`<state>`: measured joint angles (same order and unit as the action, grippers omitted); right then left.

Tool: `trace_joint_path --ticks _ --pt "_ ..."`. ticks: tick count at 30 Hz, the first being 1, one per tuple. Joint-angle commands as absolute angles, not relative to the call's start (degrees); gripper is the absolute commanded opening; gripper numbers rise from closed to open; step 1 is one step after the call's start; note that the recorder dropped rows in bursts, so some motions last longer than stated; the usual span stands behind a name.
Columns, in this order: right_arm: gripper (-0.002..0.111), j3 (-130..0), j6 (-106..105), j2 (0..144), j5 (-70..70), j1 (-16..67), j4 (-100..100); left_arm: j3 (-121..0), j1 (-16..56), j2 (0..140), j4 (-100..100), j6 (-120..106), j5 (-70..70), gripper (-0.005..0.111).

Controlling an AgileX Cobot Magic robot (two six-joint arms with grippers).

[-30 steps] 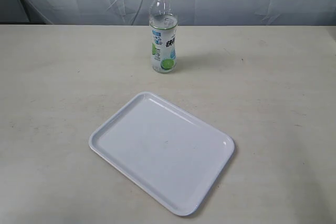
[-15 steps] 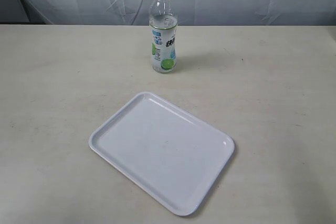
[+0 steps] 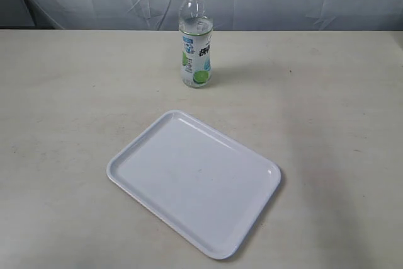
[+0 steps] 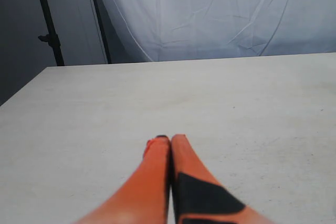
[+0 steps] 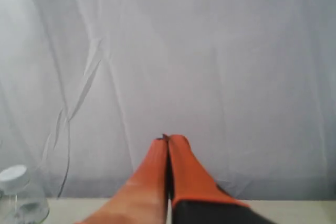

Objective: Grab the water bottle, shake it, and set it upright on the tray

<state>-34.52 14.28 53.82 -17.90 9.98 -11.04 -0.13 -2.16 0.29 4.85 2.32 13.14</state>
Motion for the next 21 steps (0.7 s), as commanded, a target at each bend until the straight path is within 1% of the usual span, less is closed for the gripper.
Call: trace_joint_path --ticks 1,3,4,6,7,8,9,10,15,18,21 --pt "0.001 -43.2 14.7 69.4 -19.6 16.3 -24.3 0.0 -2.2 0.0 4.8 2.5 12.9 0.0" --pt "0.011 -47.6 15.8 76.4 -19.6 19.0 -27.7 0.0 -2.2 0.0 4.8 2.5 12.9 0.0" --pt "0.019 -49.6 17.3 79.6 -19.6 20.3 -28.2 0.0 -2.2 0.0 4.8 2.5 12.9 0.0" --pt "0.038 -52.9 19.9 84.7 -19.6 22.5 -28.2 0.0 -2.2 0.0 4.8 2.5 12.9 0.0" --pt "0.068 -56.1 21.3 89.5 -19.8 24.9 -28.0 0.0 -2.2 0.0 4.8 2.5 12.9 0.0" --pt "0.079 -57.3 21.4 91.1 -19.5 25.8 -28.0 0.0 -2.2 0.0 4.8 2.5 12.9 0.0" --pt "0.095 -58.7 21.4 93.1 -19.4 27.0 -28.0 0.0 -2.2 0.0 4.8 2.5 12.9 0.0" --pt "0.104 -59.6 21.4 94.3 -19.4 27.8 -28.5 0.0 -2.2 0.0 4.8 2.5 12.9 0.0" --pt "0.104 -67.1 17.1 102.8 -19.2 34.5 -29.5 0.0 -2.2 0.0 5.0 2.5 12.9 0.0" --pt "0.104 -70.2 15.9 106.0 -19.7 35.5 -29.5 0.0 -2.2 0.0 5.0 2.5 12.9 0.0" --pt "0.104 -70.8 20.5 106.6 -20.5 35.5 -25.1 0.0 -2.2 0.0 5.0 2.5 12.9 0.0"
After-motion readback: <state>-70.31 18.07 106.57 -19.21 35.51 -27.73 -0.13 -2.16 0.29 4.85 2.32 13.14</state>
